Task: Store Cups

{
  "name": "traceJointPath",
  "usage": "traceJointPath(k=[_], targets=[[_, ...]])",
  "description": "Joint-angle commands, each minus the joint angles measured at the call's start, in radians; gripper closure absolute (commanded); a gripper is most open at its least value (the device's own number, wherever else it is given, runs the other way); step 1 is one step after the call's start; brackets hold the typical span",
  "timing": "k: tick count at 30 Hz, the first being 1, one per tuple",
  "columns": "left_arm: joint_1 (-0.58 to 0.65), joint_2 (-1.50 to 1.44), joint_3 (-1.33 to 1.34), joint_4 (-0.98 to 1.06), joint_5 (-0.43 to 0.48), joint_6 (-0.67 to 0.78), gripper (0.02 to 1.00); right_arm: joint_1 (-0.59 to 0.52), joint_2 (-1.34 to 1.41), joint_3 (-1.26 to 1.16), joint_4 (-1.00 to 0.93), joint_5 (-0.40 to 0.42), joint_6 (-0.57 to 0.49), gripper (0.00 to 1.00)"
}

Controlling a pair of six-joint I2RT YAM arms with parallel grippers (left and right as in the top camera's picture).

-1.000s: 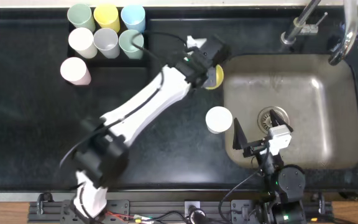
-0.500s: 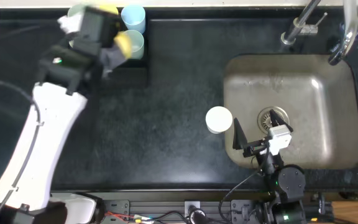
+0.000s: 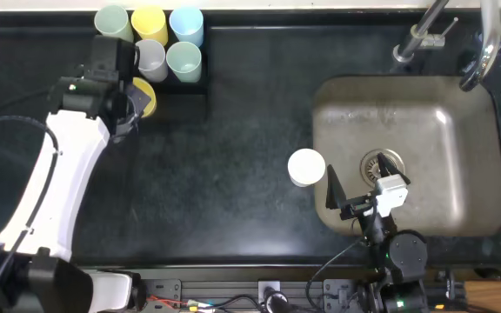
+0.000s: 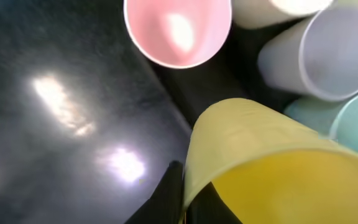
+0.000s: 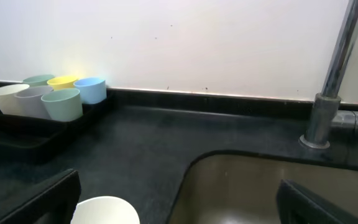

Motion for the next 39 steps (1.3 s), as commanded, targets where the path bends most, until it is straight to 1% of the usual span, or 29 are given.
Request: traceJointPath(k=[1,4,10,19,30,36,39], targets=[[-0.019,0.043,-0.002,0.019,-0.031,-0.314,0.985,-0.006,-0.01,-0.013,0.005,0.008,-0.003,0.005],[-0.019,0.073,-0.002,0.012,-0.028,-0.425,0.982,-0.006,-0.01,-0.013,0.005,0.008,-0.003,0.003],[-0.019,0.127,-0.002,0.024,-0.023,-0.519,0.985,-0.006,-0.01,-0.013,0.005,0.008,-0.003,0.003],[-0.017,0.215,-0.001,0.115,0.003,-0.533,0.985,-0.006,-0.01,-0.013,0.005,0.008,-0.003,0.005],[-0.01,0.259,-0.001,0.115,0.003,-0.555,0.974,-0.006,-0.01,-0.013,0.005,0.008,-0.003,0.003],[-0.008,0.279,-0.001,0.115,0.014,-0.555,0.952,-0.006,-0.01,-0.013,0.005,0.008,-0.003,0.001],[-0.008,0.282,-0.001,0.115,0.013,-0.555,0.912,-0.006,-0.01,-0.013,0.005,0.008,-0.003,0.003]])
